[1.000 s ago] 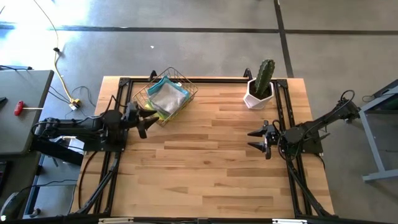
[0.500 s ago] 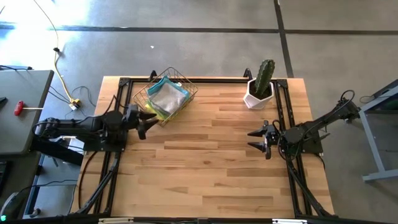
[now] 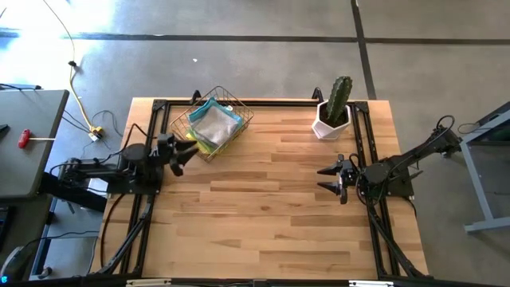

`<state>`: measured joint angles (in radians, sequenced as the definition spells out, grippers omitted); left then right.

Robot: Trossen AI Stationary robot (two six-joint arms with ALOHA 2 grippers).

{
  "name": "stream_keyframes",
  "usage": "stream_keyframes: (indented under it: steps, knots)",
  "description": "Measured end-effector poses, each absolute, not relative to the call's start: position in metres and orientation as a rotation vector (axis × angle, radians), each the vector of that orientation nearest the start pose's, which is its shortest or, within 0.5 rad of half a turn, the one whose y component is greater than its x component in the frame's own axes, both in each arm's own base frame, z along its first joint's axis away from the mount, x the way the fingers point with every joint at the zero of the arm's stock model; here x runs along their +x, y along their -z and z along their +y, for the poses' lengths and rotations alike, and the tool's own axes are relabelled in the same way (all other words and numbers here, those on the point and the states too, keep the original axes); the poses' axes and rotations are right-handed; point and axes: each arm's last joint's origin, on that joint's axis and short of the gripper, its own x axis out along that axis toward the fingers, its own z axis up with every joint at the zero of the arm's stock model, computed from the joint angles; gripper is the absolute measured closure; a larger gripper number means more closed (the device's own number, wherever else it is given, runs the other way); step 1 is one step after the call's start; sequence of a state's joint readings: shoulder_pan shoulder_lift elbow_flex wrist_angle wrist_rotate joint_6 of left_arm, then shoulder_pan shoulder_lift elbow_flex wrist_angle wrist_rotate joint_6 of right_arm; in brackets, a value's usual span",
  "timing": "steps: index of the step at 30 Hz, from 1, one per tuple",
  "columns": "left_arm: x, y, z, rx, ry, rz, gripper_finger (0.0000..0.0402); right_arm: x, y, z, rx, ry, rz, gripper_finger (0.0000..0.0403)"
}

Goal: Fold microfiber towels
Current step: Return to Home Position

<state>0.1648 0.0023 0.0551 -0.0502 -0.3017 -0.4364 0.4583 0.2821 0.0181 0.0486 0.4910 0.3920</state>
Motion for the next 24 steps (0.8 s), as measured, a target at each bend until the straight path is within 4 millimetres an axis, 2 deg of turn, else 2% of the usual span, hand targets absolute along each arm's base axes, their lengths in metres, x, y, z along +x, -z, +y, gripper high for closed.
stream_keyframes:
  steps: [5,16,24]
  knots:
    - [0.089,-0.175,0.03,-0.426,-0.619,-0.194,0.0213,0.104,-0.151,0.036,0.292,0.07,0.183,0.0179]
    - [0.087,-0.174,0.036,-0.429,-0.687,-0.227,0.0213,0.104,-0.151,0.036,0.292,0.069,0.182,0.0179]
    - [0.082,-0.174,0.047,-0.417,-0.811,-0.256,0.0213,0.104,-0.151,0.036,0.292,0.069,0.183,0.0179]
